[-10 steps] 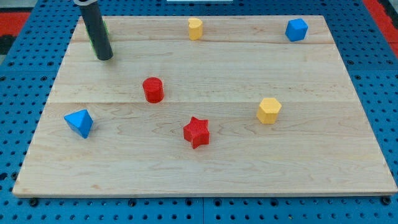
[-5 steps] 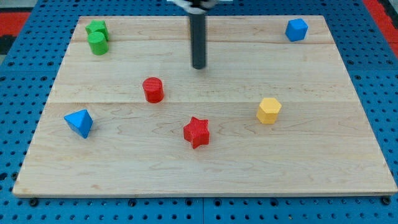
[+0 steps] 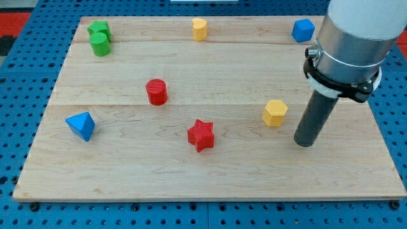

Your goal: Slide the yellow hexagon towards the top side of the board

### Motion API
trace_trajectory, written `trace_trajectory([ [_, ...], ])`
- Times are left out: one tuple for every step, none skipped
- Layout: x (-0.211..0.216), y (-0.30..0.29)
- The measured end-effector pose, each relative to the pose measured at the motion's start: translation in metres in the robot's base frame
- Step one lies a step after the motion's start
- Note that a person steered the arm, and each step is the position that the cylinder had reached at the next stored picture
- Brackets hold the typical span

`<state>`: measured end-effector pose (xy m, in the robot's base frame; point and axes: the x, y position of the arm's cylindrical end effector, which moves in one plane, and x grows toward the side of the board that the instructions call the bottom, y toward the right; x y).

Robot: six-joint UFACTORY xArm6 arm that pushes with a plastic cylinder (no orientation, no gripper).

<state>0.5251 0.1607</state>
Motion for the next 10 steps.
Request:
trace_trajectory([
  [-0.002,0.0],
  [-0.013,-0.01],
  [-0.024,-0.029],
  [-0.034,-0.052],
  [-0.041,-0.062],
  [-0.046,-0.062],
  [-0.056,-0.062],
  [-0.063,-0.062],
  [-0.069,-0.06],
  [-0.073,-0.046],
])
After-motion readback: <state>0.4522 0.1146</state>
